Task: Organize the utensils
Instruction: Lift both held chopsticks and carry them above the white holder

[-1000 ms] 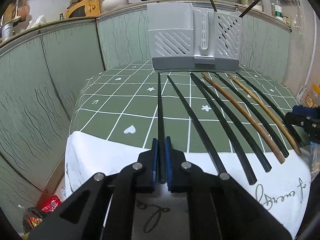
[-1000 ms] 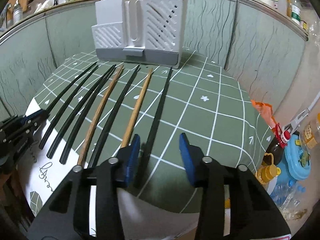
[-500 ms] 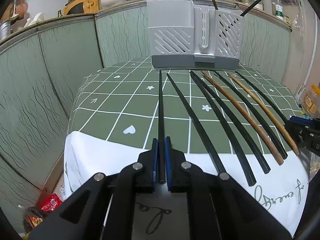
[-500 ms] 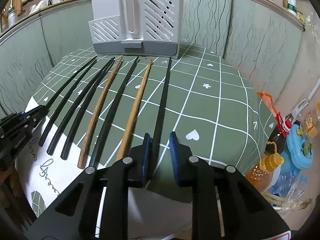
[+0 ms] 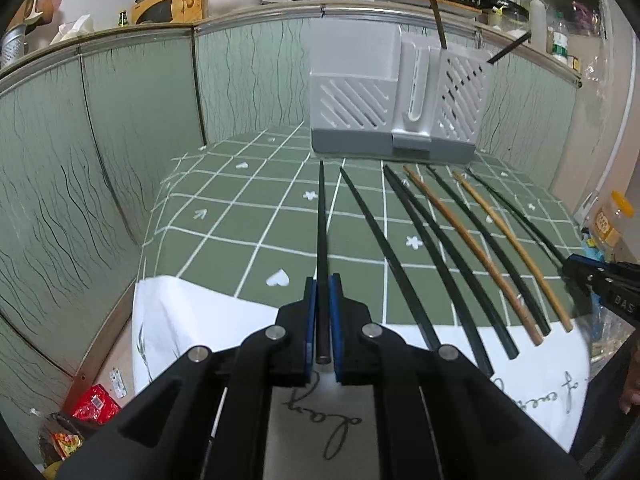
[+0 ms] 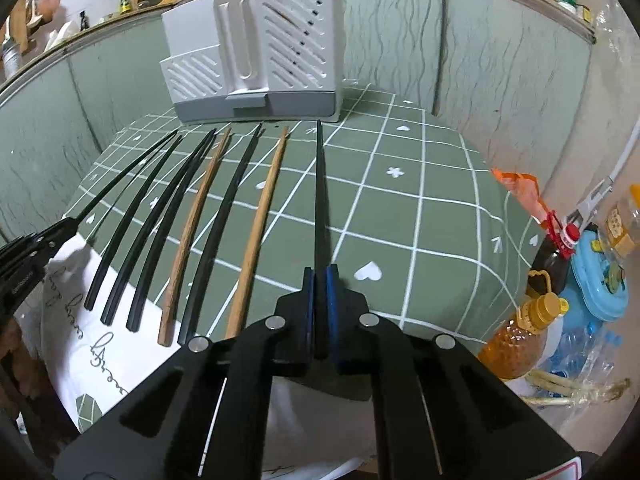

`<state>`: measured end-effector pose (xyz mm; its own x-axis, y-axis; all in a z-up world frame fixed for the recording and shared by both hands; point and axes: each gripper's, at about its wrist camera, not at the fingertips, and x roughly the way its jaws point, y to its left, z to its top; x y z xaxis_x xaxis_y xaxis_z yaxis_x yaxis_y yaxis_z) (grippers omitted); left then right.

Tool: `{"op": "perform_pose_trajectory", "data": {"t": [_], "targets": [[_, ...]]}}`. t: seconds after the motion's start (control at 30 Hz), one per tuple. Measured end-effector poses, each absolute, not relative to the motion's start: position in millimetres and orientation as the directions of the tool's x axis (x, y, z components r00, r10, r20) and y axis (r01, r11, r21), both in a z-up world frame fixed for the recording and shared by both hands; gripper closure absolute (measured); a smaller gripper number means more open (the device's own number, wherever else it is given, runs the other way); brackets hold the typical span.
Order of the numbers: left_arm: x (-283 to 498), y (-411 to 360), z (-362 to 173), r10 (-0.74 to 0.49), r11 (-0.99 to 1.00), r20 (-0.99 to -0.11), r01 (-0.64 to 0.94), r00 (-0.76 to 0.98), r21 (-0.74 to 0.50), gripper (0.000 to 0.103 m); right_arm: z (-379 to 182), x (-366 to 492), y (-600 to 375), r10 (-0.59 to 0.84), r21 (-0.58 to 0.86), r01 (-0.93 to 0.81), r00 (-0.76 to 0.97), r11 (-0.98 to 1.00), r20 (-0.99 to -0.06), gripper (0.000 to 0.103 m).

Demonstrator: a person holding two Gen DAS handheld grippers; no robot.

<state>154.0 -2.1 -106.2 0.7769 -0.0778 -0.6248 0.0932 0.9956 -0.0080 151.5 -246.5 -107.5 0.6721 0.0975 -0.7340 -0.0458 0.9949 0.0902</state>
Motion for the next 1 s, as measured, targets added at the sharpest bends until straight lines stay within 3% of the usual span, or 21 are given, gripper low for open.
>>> {"op": "perform_pose_trajectory", "data": {"t": [1.0], "targets": [[159.1,29.1,6.0,-0.156,0.986,-0.511,0.165,0.845,-0.028,0.095,22.8,150.5,-274.0,0.167,0.115,-0.123,0.809,0.986,-0.564,0.097]]}}
